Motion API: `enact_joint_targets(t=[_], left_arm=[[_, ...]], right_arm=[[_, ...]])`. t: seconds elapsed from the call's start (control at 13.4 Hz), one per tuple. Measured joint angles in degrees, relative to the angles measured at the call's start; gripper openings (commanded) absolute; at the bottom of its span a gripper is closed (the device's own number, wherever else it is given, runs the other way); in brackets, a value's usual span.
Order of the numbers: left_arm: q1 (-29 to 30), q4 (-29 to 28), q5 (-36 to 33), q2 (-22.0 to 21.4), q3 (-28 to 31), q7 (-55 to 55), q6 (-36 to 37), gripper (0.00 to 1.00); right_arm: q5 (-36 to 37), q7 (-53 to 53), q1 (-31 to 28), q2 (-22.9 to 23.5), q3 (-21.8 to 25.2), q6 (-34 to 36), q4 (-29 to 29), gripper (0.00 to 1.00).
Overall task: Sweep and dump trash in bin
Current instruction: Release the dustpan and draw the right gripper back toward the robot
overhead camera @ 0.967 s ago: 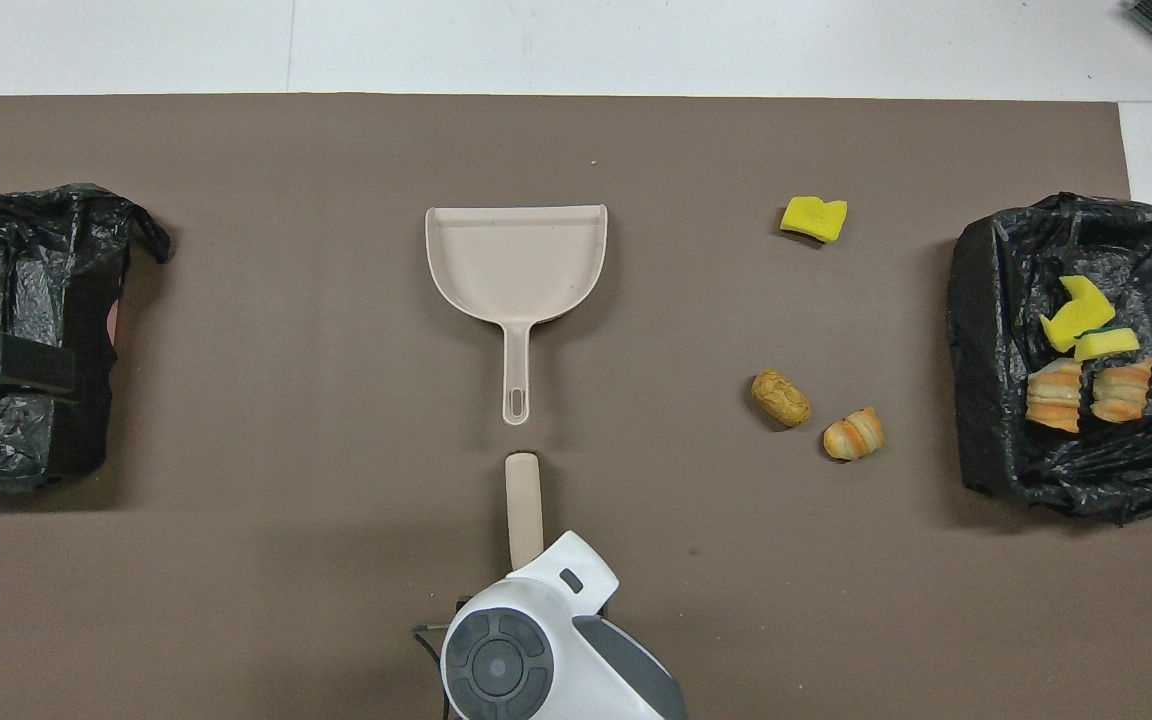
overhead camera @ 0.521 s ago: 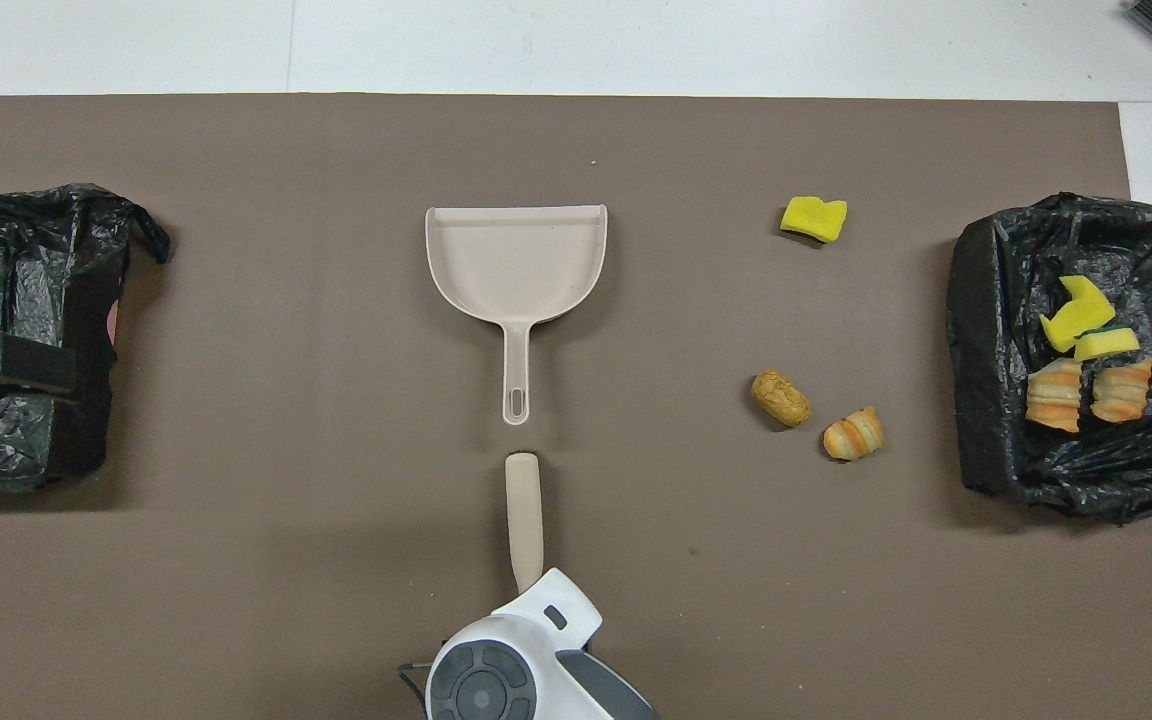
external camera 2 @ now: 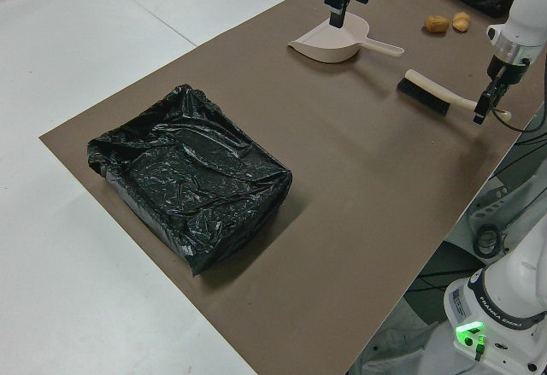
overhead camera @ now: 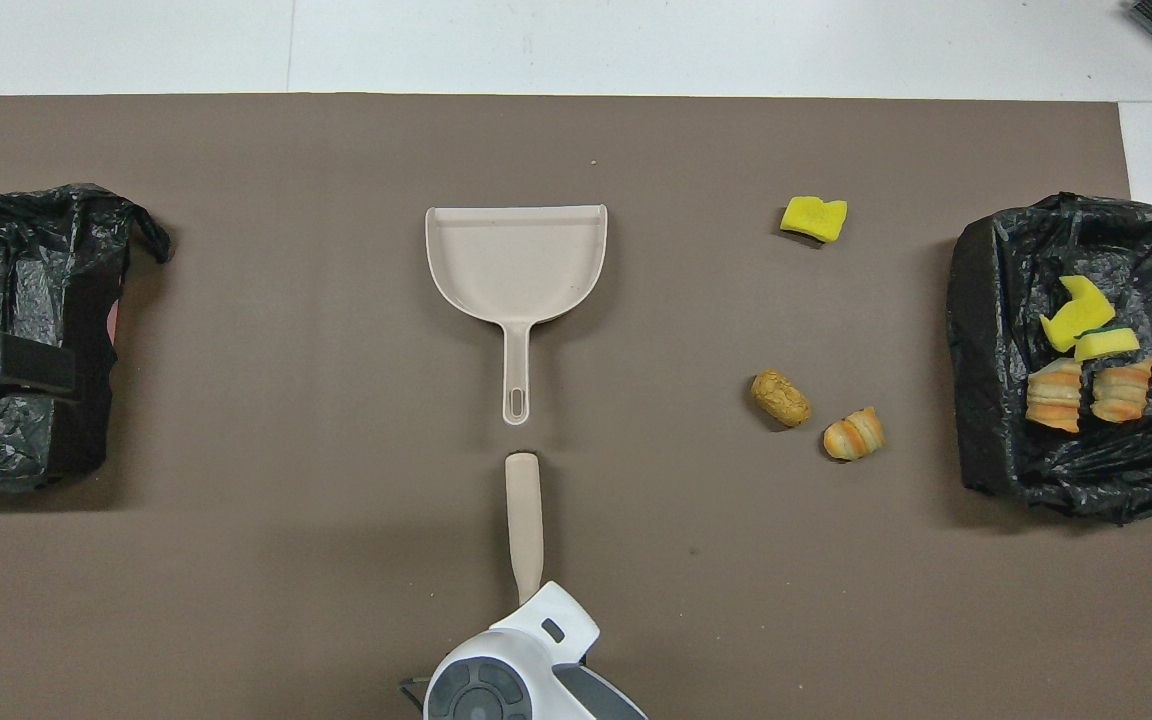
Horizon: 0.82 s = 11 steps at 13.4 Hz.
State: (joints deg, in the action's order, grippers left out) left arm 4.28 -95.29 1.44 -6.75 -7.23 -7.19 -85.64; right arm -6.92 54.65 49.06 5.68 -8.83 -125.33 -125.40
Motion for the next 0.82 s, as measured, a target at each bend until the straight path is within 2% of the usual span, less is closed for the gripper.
enact_joint_targets(t=[0.15, 0.3, 0.6, 0.82], left_arm=[[0.0, 0.0, 0.0, 0.0, 0.0, 0.0, 0.0, 1.0], [0.0, 0.0, 0.0, 0.0, 0.0, 0.0, 0.0, 1.0], [0.0, 0.0, 0.0, 0.0, 0.0, 0.0, 0.0, 1.0], [0.0, 0.0, 0.0, 0.0, 0.0, -0.04, -0.04, 1.0]], right_arm=[[-0.02, 0.0, 0.04, 0.0, 0.01, -0.16, 0.0, 0.09], [-0.04, 0.0, 0.05, 0.0, 0.06, -0.6, 0.0, 0.0], [-0.09, 0.99, 0.05, -0.09, 0.17, -0.85, 0.11, 0.0], [-0.11, 6.42, -0.18, -1.76, 0.47, -0.09, 0.68, 0.0]])
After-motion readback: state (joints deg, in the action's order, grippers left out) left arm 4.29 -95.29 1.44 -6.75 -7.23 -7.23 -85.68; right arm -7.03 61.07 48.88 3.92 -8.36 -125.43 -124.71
